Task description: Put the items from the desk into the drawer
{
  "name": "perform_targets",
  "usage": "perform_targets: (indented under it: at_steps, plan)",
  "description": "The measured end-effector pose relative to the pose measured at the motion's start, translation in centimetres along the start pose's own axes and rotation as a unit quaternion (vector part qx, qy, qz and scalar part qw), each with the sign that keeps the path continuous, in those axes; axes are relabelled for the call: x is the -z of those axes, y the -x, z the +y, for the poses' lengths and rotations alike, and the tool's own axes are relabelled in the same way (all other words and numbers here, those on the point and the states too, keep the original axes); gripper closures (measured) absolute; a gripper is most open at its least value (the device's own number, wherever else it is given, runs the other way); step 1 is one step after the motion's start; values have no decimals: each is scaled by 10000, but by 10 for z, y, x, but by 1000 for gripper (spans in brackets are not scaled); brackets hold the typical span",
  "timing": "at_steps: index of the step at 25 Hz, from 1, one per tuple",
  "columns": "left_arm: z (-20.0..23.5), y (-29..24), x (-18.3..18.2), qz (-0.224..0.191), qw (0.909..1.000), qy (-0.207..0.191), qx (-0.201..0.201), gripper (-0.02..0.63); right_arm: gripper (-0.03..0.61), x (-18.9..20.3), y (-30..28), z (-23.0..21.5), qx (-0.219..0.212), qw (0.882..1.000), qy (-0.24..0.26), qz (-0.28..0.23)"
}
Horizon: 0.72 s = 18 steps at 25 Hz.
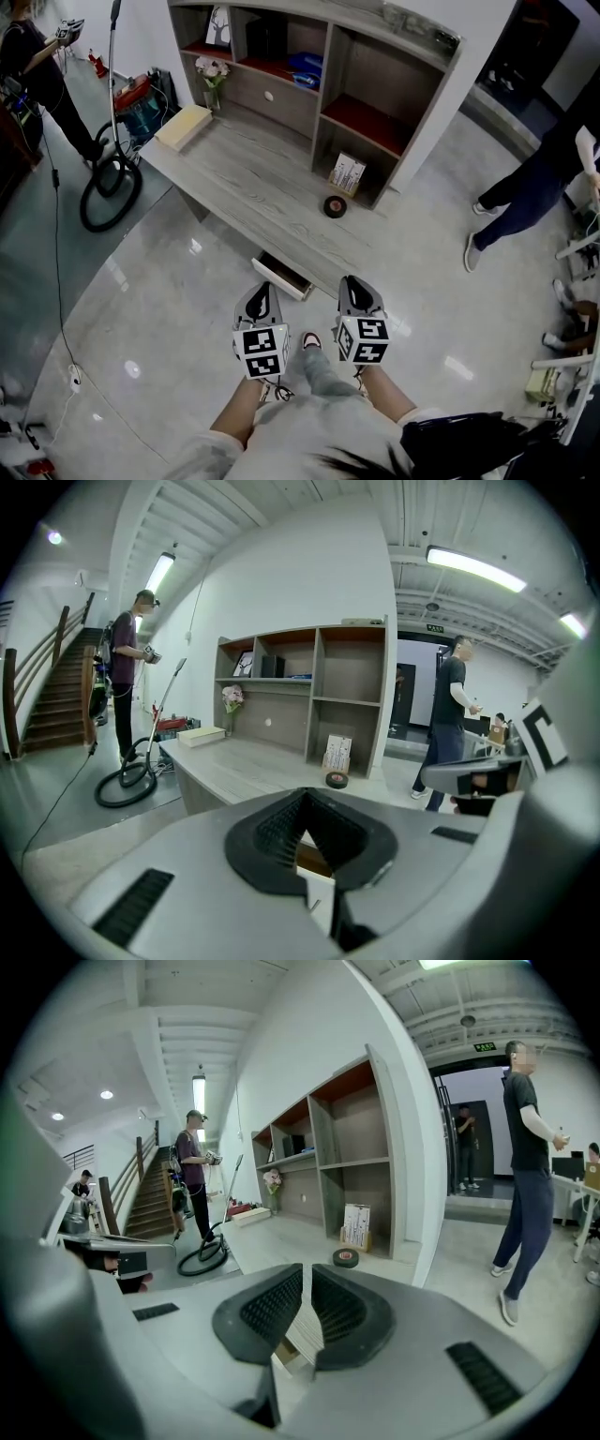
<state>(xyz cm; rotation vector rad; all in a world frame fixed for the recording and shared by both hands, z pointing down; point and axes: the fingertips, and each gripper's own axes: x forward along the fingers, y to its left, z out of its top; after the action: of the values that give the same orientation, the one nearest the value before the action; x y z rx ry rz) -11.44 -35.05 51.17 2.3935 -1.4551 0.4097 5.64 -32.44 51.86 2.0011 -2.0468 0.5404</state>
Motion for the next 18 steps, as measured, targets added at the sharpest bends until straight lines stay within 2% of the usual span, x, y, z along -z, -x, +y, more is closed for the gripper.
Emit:
perform_targets:
  at_steps: [4,18]
  plan:
    - [0,-8,5,93,10000,20,-6,617,533,1,-11,-5,-57,9999,-52,90]
    - [14,-56,17,399,9988,143,-252,617,495,-4,-81,-28,-202,9990,52,404]
